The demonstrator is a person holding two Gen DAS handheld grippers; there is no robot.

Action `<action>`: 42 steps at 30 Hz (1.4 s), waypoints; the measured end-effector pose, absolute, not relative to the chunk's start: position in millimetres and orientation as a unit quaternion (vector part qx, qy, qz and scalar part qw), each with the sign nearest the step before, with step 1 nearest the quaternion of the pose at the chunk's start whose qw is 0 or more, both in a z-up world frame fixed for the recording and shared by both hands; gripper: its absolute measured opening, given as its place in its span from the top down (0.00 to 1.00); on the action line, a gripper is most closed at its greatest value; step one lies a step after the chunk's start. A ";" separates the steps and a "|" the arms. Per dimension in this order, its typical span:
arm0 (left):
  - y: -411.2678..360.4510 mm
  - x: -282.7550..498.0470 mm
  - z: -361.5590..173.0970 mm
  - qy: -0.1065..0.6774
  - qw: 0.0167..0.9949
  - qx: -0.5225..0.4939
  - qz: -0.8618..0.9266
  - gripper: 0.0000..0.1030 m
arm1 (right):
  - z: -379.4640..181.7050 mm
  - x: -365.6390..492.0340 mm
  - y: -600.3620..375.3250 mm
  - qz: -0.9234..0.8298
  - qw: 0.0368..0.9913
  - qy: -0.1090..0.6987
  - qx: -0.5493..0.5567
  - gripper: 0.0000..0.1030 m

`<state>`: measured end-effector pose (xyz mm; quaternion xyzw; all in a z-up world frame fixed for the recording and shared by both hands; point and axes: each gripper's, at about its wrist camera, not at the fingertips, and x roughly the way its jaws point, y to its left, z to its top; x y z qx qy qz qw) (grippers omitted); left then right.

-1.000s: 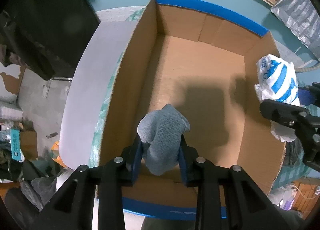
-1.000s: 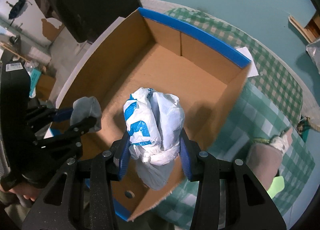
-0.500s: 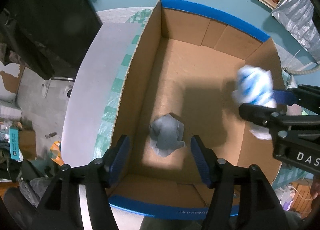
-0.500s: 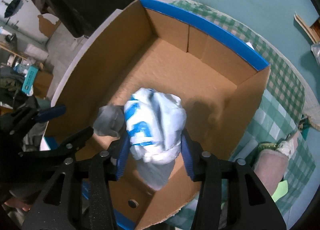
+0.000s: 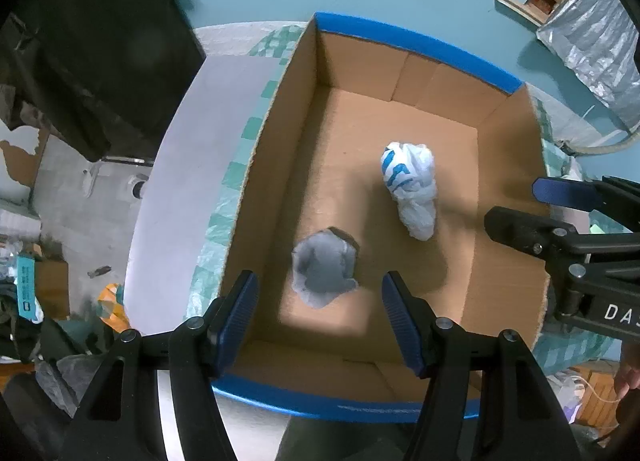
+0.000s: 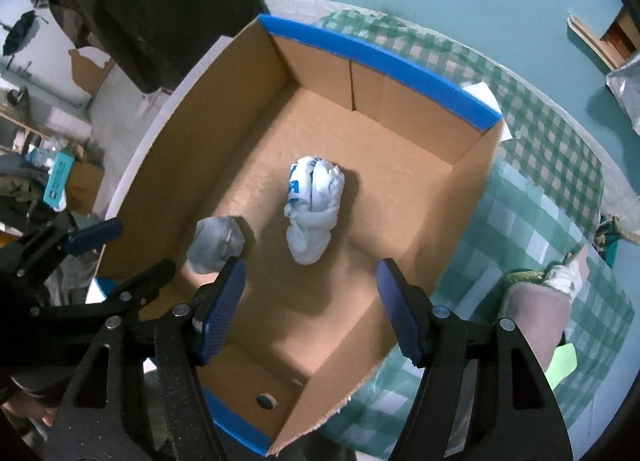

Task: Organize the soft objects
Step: 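Open the left tool to drop the grey sock while the right tool drops the striped bundle into the box, then move both tools back over the grey fleece item on the table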

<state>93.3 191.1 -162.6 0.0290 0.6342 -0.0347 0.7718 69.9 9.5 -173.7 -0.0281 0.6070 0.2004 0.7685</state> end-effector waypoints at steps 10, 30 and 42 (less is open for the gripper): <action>175.5 84.4 -138.5 0.618 0.783 0.033 -0.055 0.36 | -154.6 58.7 -14.9 0.191 0.782 0.593 -0.002 0.32; 108.4 68.1 -123.1 0.600 0.786 0.088 -0.117 0.36 | -148.7 22.5 -108.5 0.119 0.796 0.591 0.061 0.27; 68.1 60.9 -119.5 0.594 0.784 0.105 -0.147 0.36 | -162.0 0.5 -169.8 0.078 0.789 0.603 0.087 0.27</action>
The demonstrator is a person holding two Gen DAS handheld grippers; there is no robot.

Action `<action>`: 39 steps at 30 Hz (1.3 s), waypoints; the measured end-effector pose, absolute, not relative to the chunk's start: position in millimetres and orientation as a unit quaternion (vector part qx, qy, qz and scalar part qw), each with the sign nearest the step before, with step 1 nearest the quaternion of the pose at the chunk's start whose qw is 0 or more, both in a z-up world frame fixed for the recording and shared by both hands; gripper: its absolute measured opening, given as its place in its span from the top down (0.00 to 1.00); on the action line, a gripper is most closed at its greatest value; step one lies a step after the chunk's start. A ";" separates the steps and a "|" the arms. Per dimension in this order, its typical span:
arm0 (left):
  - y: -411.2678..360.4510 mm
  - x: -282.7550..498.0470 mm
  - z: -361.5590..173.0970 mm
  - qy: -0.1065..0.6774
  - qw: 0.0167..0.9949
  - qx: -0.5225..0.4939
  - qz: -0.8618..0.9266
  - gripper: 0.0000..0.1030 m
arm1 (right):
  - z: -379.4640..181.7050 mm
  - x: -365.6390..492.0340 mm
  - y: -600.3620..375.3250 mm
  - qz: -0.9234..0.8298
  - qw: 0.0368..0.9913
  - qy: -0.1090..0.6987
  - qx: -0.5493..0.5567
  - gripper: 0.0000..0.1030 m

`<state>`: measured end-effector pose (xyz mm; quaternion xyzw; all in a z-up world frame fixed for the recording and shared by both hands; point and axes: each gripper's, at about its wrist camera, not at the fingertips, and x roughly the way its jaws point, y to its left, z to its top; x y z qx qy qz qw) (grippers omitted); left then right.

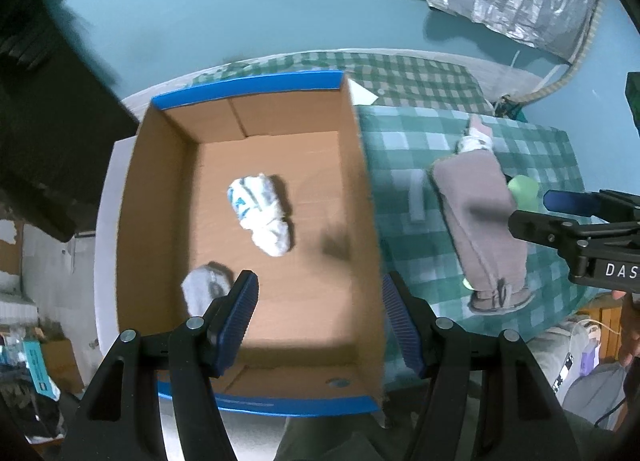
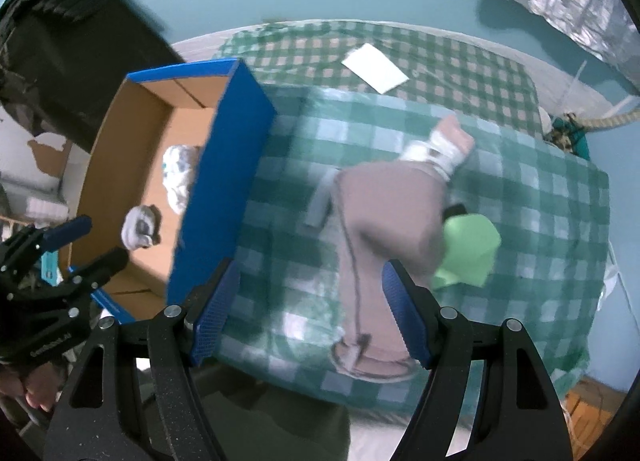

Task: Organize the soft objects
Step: 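Move both tools back over the grey fleece item on the table, then grasp the grey fleece item by its cuff with the right tool and lift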

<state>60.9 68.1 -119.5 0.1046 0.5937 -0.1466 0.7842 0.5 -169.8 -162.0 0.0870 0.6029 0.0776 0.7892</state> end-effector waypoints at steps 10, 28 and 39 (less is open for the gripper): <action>26.4 52.5 -125.4 0.592 0.777 0.123 -0.175 0.36 | -181.1 -13.3 -209.5 0.054 0.781 0.612 0.109 0.27; -31.2 38.0 -169.7 0.604 0.754 0.159 -0.203 0.36 | -241.8 -28.4 -240.7 0.055 0.757 0.635 0.144 0.26; -35.0 41.8 -190.3 0.609 0.753 0.156 -0.194 0.36 | -269.7 -26.6 -236.8 0.066 0.745 0.648 0.145 0.26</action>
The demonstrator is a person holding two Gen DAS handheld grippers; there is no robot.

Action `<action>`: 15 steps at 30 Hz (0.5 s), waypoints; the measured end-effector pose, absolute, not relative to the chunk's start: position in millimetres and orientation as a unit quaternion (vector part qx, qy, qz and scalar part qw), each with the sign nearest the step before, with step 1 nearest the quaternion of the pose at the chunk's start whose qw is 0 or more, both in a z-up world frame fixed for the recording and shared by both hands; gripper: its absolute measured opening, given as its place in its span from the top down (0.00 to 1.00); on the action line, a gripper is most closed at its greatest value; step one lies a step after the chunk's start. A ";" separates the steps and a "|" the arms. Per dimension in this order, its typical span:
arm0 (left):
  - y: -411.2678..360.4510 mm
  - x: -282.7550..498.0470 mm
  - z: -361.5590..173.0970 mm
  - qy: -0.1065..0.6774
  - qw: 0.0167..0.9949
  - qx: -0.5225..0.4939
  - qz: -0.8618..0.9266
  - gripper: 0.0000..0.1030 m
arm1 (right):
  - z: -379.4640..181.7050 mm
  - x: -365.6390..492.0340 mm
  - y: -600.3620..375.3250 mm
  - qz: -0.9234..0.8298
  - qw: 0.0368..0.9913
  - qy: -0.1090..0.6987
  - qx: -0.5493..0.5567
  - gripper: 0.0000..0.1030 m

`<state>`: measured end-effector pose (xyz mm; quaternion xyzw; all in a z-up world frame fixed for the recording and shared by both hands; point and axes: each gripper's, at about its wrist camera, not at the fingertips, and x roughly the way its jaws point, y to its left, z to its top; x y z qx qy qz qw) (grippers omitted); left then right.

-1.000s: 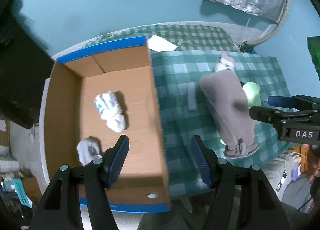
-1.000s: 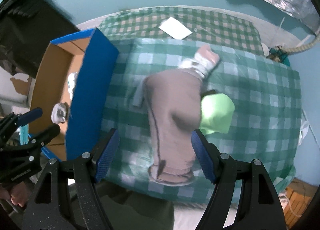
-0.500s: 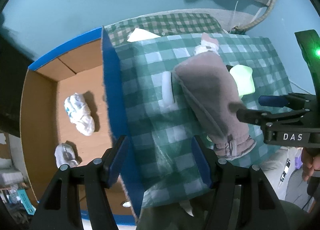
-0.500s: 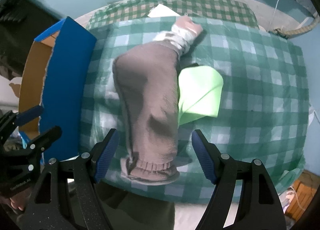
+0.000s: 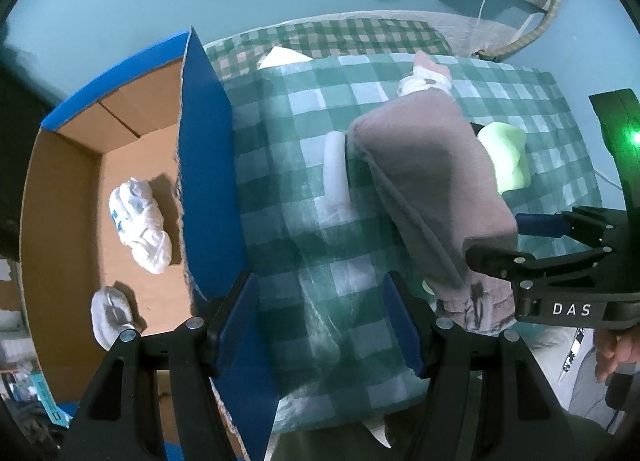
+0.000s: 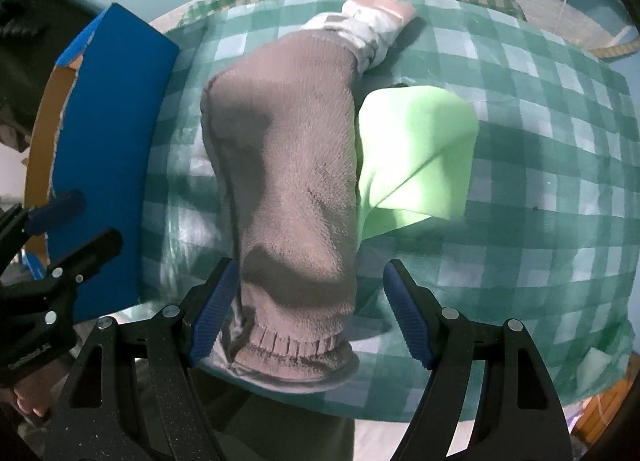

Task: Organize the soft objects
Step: 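Grasp the grey fleece item by its cuff with the right tool and lift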

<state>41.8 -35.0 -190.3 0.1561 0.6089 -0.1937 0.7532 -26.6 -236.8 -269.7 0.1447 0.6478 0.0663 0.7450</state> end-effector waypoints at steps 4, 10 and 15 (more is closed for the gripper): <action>-34.3 44.0 -199.8 0.616 0.750 0.146 -0.190 0.36 | -276.8 -24.1 -234.3 0.066 0.742 0.653 0.138 0.26; -40.7 41.1 -203.5 0.608 0.754 0.154 -0.195 0.36 | -284.0 -18.8 -227.5 0.067 0.742 0.656 0.124 0.26; -41.1 41.3 -204.4 0.610 0.752 0.156 -0.196 0.36 | -285.7 -18.5 -222.5 0.080 0.743 0.655 0.111 0.56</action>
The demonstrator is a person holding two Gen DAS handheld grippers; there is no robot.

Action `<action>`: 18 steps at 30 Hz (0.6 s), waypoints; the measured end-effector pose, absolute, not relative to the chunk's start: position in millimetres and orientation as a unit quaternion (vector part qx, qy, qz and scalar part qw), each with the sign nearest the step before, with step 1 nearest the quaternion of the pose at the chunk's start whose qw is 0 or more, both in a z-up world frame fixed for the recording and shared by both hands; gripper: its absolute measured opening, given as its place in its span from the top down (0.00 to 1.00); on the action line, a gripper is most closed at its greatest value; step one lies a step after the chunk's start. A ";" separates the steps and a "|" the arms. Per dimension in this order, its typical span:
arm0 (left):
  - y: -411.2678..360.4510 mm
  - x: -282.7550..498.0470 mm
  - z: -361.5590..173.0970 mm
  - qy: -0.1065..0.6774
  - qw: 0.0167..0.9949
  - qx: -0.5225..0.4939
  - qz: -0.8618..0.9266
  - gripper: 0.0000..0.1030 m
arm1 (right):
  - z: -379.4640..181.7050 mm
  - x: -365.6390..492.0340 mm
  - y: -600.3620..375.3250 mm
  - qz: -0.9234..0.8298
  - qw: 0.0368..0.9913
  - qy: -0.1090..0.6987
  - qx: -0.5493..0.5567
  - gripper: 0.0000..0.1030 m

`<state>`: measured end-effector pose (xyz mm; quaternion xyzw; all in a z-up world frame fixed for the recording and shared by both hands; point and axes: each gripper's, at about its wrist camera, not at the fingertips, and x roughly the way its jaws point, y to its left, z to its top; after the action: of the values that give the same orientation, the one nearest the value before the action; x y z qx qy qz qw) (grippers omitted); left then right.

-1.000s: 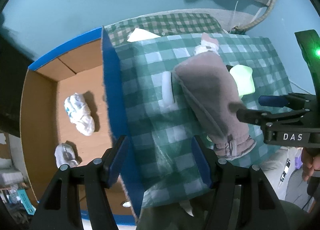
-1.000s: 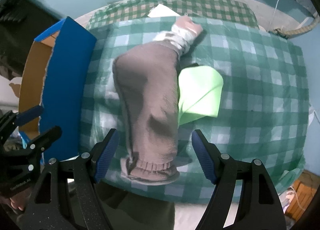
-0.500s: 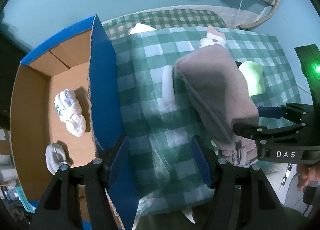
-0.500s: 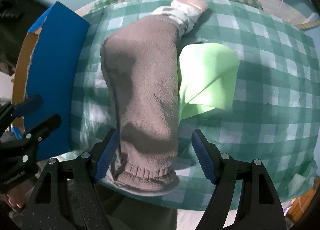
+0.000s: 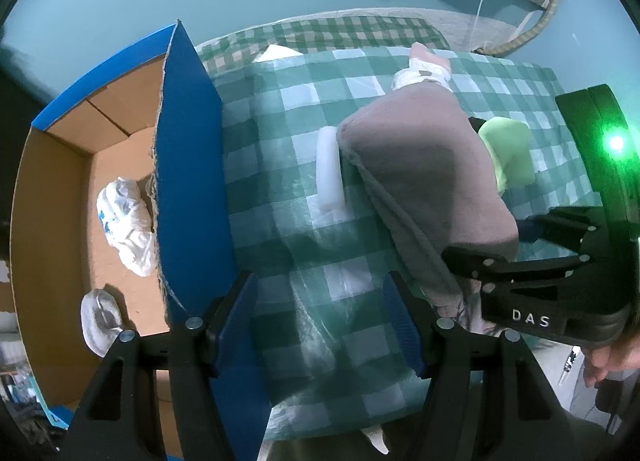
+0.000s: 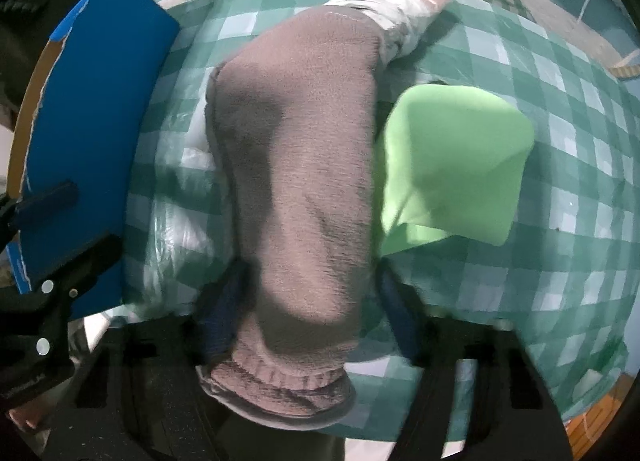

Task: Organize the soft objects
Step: 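Grasp the grey fleece item by its cuff with the right tool and lift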

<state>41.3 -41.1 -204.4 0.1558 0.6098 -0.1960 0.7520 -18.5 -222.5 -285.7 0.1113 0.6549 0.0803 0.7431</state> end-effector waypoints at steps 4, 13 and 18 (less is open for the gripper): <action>-41.6 42.4 -204.7 0.612 0.751 0.154 -0.196 0.36 | -280.3 -20.2 -219.0 0.085 0.743 0.658 0.090 0.74; -45.7 49.7 -203.0 0.619 0.748 0.135 -0.196 0.35 | -244.5 -45.0 -220.9 0.109 0.764 0.631 0.077 0.82; -54.0 54.1 -204.1 0.620 0.748 0.130 -0.199 0.29 | -227.1 -54.7 -238.9 0.106 0.779 0.610 0.098 0.82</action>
<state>54.1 -54.0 -204.1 0.1299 0.6198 -0.1987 0.7480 -54.7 -238.9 -227.1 0.0980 0.6096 0.1059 0.7795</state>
